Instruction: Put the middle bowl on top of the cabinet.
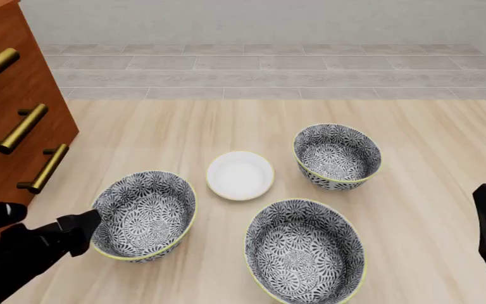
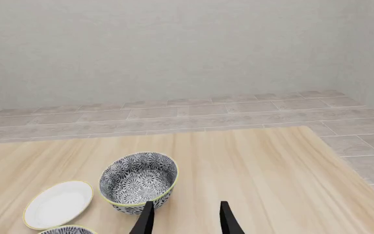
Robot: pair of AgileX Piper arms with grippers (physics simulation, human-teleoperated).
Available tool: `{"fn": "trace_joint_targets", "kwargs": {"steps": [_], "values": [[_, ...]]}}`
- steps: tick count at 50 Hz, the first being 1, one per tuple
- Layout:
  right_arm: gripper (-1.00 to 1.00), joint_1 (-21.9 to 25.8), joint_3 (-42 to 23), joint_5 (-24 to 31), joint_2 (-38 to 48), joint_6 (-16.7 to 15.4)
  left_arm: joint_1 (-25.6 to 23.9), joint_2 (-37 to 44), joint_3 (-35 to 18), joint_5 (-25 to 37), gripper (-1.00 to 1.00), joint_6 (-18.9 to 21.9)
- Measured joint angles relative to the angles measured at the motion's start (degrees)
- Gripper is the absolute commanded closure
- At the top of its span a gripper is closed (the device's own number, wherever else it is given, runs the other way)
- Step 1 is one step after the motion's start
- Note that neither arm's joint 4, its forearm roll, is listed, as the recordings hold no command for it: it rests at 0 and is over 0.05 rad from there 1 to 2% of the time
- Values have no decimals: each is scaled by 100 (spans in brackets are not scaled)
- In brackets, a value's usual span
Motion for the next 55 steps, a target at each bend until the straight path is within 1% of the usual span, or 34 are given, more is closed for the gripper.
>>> {"fn": "trace_joint_targets", "kwargs": {"steps": [33, 55], "values": [[-100, -27, 3, 14, -19, 22, -28, 493, 2, -348, -100, -130], [-100, -8, 6, -3, 6, -10, -75, 920, 3, -697, -100, -217]]}}
